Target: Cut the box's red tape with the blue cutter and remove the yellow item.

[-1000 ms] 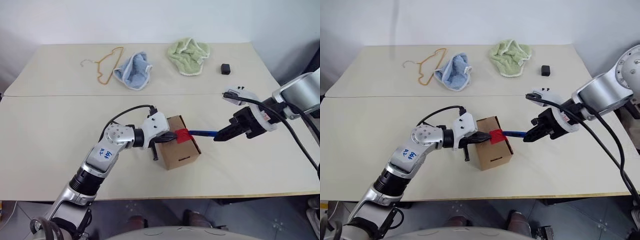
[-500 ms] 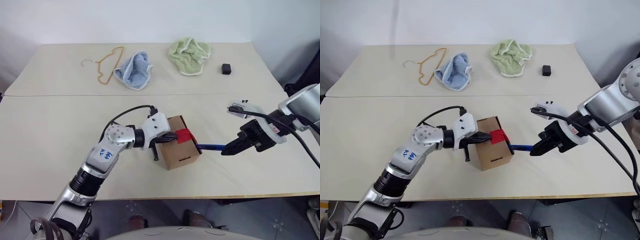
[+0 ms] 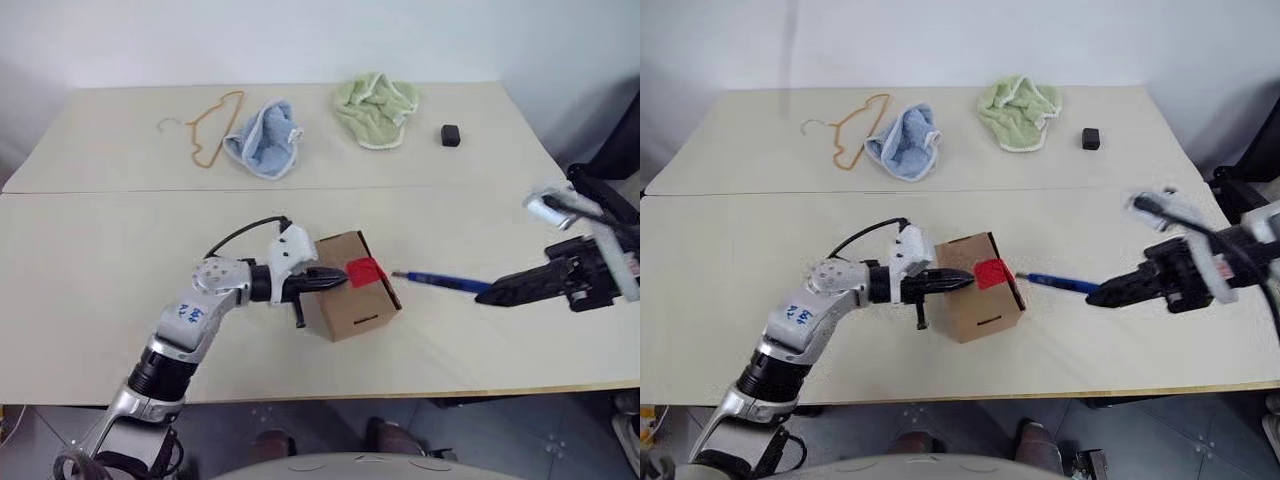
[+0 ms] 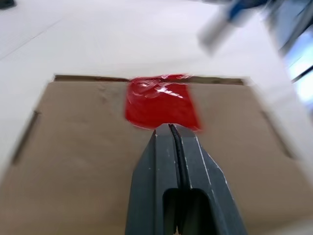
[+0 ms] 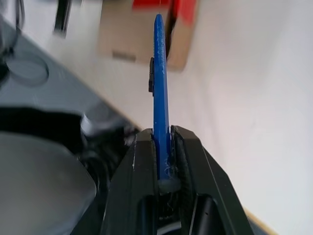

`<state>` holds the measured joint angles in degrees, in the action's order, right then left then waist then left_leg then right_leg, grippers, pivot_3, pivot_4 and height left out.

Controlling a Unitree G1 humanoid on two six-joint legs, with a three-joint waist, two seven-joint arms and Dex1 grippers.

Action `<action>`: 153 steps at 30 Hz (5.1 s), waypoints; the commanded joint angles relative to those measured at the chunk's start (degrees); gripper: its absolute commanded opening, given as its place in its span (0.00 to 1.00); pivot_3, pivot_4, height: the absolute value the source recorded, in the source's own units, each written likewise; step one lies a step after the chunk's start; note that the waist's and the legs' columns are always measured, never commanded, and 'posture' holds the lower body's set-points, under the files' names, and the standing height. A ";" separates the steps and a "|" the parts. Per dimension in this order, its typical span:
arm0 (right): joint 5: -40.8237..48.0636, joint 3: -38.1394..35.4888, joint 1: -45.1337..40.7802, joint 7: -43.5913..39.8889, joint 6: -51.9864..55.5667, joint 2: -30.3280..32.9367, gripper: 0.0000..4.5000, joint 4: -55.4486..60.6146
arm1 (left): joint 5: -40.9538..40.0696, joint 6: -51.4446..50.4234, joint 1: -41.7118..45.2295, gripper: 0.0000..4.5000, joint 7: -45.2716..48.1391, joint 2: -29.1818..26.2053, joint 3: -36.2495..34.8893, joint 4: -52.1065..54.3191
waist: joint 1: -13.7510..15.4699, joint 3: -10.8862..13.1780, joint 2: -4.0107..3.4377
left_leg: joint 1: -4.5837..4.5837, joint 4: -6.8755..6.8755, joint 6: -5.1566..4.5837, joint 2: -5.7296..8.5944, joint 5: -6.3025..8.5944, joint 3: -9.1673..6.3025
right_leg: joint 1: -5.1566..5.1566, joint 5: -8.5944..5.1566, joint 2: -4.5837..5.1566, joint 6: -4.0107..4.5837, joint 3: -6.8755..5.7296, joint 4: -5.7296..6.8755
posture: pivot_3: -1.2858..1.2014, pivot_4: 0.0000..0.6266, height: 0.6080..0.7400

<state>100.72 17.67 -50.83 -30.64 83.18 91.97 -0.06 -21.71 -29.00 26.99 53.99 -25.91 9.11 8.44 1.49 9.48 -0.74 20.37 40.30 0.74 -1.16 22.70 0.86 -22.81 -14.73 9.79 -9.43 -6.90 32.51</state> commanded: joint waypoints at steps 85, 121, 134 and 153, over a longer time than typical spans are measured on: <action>-58.15 -25.86 23.20 -1.25 -5.30 -61.76 0.99 26.63 | -5.44 -8.75 0.31 0.00 -5.21 -8.61 -2.82 7.22 | -0.30 0.24 0.11 | -0.25 -0.02 0.11 0.02 -0.09 0.10 | 0.07 0.10 -0.11 -0.05 0.23 0.21 | 0.52 0.24 1.00; -74.02 -14.09 16.79 12.49 -11.44 -57.37 0.99 20.33 | 7.48 -1.75 -1.21 0.00 -4.73 -6.93 7.99 0.00 | -0.13 0.10 0.08 | -0.82 -0.03 0.11 0.03 -0.10 0.42 | 0.34 0.10 -0.11 -0.04 0.65 0.45 | 0.52 0.24 1.00; -81.23 -7.80 26.36 5.96 -26.34 -56.09 0.99 19.03 | 6.89 -2.92 -1.67 0.00 -5.38 -7.01 7.51 0.86 | -0.30 0.05 0.11 | -1.00 -0.22 0.09 0.02 -0.11 0.56 | 0.35 0.10 -0.11 -0.04 0.76 0.39 | 0.52 0.24 1.00; -60.24 -21.11 10.85 -17.94 -4.47 -52.86 0.99 -5.19 | 6.96 -0.83 -0.77 0.00 -4.38 -6.94 7.16 -0.38 | -0.22 0.06 0.11 | -1.00 -0.23 0.07 0.00 -0.11 0.59 | 0.34 0.09 -0.12 -0.03 0.79 0.40 | 0.52 0.24 1.00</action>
<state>39.15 -2.88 -38.54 -47.07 78.08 39.57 -3.36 -17.56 -28.60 27.97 49.40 -32.21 14.01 10.64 1.27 9.53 -0.63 19.38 40.07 0.81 -1.15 22.58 1.45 -22.47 -14.64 9.67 -9.46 -6.11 32.91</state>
